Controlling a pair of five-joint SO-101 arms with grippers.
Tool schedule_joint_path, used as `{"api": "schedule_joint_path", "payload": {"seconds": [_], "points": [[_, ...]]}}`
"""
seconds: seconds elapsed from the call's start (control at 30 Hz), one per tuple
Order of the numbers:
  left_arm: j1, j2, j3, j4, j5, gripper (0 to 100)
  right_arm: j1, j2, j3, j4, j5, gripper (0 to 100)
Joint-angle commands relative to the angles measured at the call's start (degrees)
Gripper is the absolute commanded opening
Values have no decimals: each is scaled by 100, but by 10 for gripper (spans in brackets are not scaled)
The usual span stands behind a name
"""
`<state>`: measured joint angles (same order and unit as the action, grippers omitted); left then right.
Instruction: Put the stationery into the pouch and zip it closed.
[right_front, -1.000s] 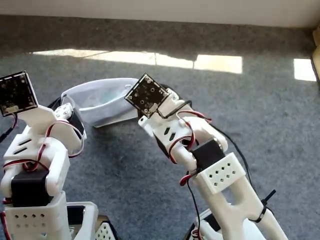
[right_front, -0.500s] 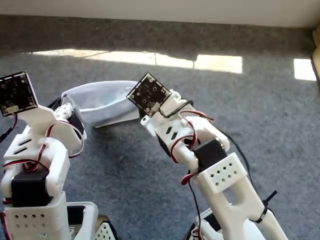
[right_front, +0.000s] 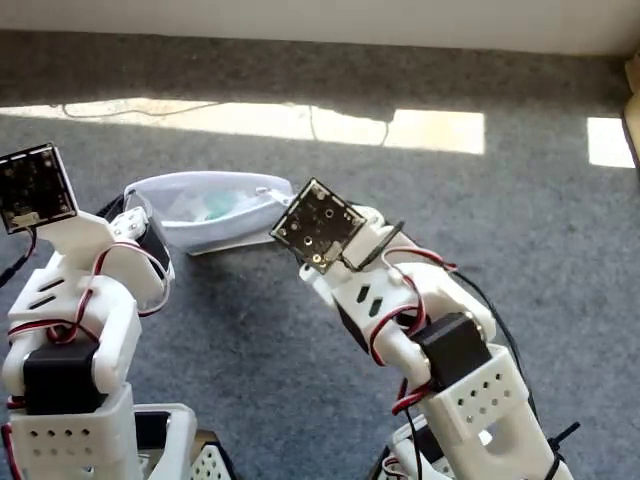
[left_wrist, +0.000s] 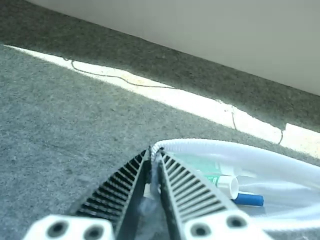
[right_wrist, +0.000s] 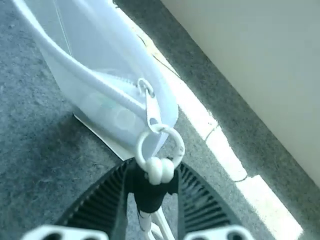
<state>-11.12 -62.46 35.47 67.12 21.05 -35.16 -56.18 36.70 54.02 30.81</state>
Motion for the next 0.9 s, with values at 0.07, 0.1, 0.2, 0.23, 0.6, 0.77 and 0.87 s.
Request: {"api": "schedule_joint_path", "payload": {"seconds": [0.07,0.1,0.2,0.23,0.6,0.77,0.87], "points": [[84,22,57,35,-413,45,-31,-321,-127,567,26,5],[84,22,66,35,-431,72,-101,-321,-127,690,26,5],[84,22,66,62,-404,163,-330,-321,-127,998,26,5],[84,22,66,70,-404,184,-391,-330,-127,1077,18,5],[338,31,57,-290,-404,204,-505,-365,-119,1429,-220,5],[963,75,66,-598,-404,204,-532,-1059,171,1543,-220,5],[1429,75,66,-835,-413,200,-523,-1701,629,1499,-211,5]]}}
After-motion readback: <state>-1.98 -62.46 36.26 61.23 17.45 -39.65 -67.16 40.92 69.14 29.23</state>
